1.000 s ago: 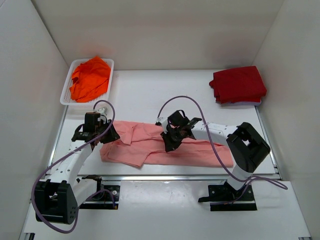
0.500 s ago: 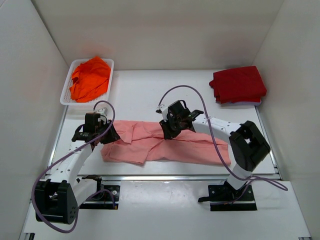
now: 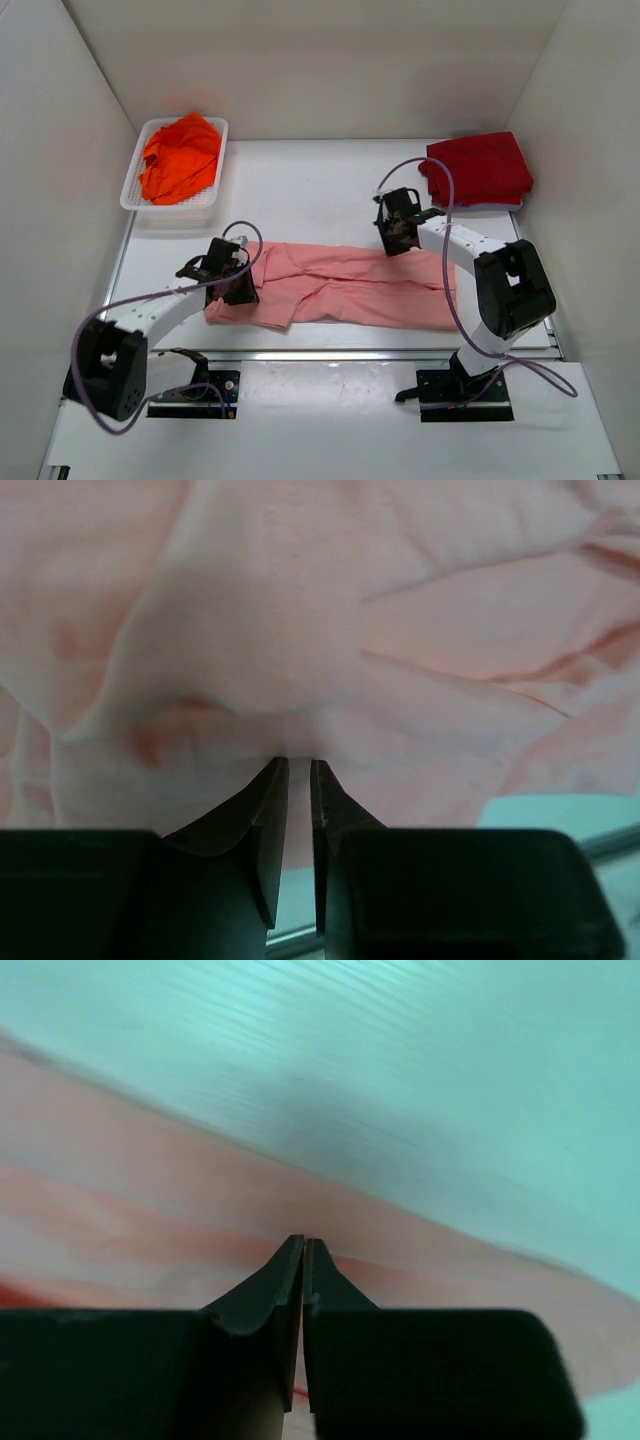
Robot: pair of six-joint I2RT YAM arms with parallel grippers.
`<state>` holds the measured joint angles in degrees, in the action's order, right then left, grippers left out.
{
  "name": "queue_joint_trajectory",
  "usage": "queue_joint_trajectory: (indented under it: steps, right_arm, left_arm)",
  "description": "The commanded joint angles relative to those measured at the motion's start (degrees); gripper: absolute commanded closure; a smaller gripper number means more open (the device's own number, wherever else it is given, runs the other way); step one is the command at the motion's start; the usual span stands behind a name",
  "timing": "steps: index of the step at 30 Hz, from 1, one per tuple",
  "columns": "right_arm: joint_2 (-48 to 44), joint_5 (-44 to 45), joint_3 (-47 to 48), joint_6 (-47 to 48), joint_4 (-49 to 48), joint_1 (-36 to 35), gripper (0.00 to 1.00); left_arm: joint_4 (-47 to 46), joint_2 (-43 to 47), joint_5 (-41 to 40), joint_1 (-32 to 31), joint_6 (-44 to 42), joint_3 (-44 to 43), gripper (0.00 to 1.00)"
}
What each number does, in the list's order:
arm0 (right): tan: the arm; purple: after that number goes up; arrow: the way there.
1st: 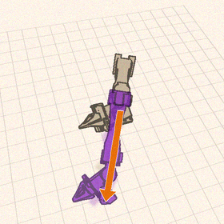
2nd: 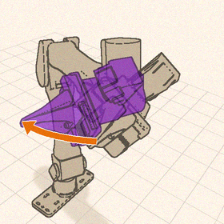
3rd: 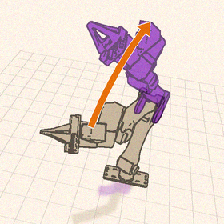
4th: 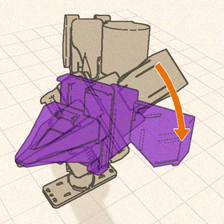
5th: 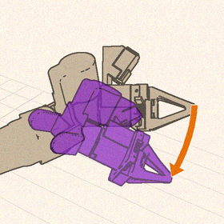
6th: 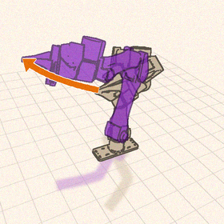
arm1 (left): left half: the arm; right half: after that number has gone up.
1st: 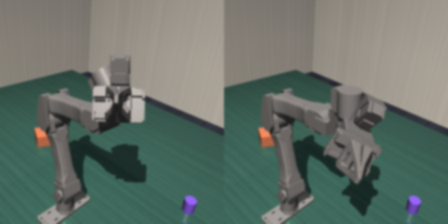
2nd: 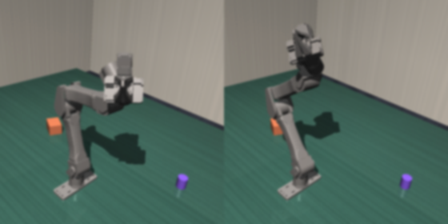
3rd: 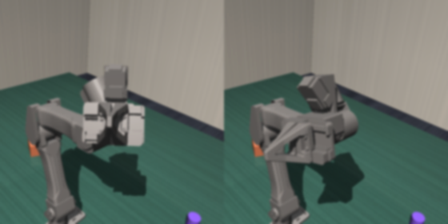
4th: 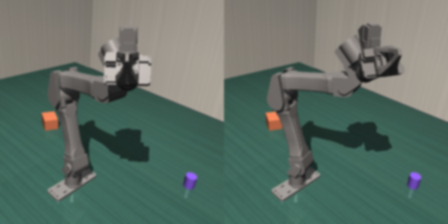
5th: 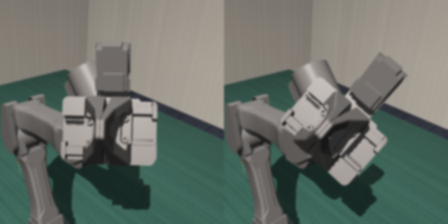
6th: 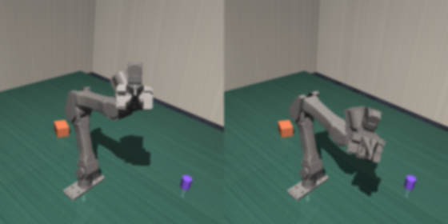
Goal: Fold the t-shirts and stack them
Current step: Rotate the tshirt 90 degrees
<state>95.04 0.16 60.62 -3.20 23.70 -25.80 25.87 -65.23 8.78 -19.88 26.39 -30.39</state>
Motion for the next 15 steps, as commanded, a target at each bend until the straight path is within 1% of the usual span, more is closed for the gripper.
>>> queue_joint_trajectory:
  steps: [1, 2, 3, 5, 6, 7, 8, 9, 10, 11, 14, 15]
  right_arm:
    - [0.22, 7.12, -1.55, -2.24, 5.81, 3.56, 0.99]
    - [0.84, 7.39, -1.99, -2.07, 6.78, 4.70, 1.00]
    - [1.19, 7.83, -1.91, -2.94, 7.32, 5.06, 1.00]
    - [1.55, 8.80, -2.78, -4.27, 8.72, 5.15, 1.00]
    - [1.37, 9.06, -3.22, -5.75, 9.08, 5.23, 0.99]
    - [1.81, 9.50, -3.49, -7.24, 9.95, 5.15, 1.00]
    - [2.07, 8.81, -3.49, -8.04, 10.92, 5.15, 1.00]
    - [1.90, 8.19, -3.67, -9.70, 11.62, 4.71, 1.00]
    - [1.99, 7.49, -4.36, -11.81, 11.98, 5.06, 1.00]
    - [1.90, 6.53, -4.63, -12.87, 12.50, 4.54, 1.00]
    - [1.72, 5.47, -6.47, -20.50, 13.82, 3.13, 1.00]
    - [1.03, 5.29, -7.00, -22.01, 13.65, 2.34, 1.00]
  left_arm:
    - [-3.72, -6.90, -7.00, -0.86, 0.95, -1.41, 0.74]
    - [-3.98, -10.41, -8.06, -1.56, -0.02, -2.90, 0.74]
    - [-4.68, -11.92, -8.68, -2.09, -0.02, -4.57, 0.75]
    - [-5.91, -18.32, -9.91, -2.27, -0.72, -7.83, 0.77]
    - [-6.44, -20.35, -10.53, -2.18, -0.99, -10.89, 0.78]
    - [-6.18, -24.29, -11.14, -2.27, -1.34, -14.66, 0.79]
    - [-5.75, -28.24, -12.11, -2.01, -2.21, -18.44, 0.79]
    - [-6.00, -30.28, -12.64, -2.44, -2.48, -20.82, 0.78]
    - [-4.87, -34.39, -12.73, -2.18, -2.83, -25.46, 0.79]
    - [-4.08, -38.87, -12.56, -2.01, -3.53, -28.29, 0.79]
    - [-0.48, -48.72, -11.59, -0.87, -5.12, -44.61, 0.80]
    - [1.62, -52.50, -11.24, -0.43, -5.04, -48.15, 0.80]
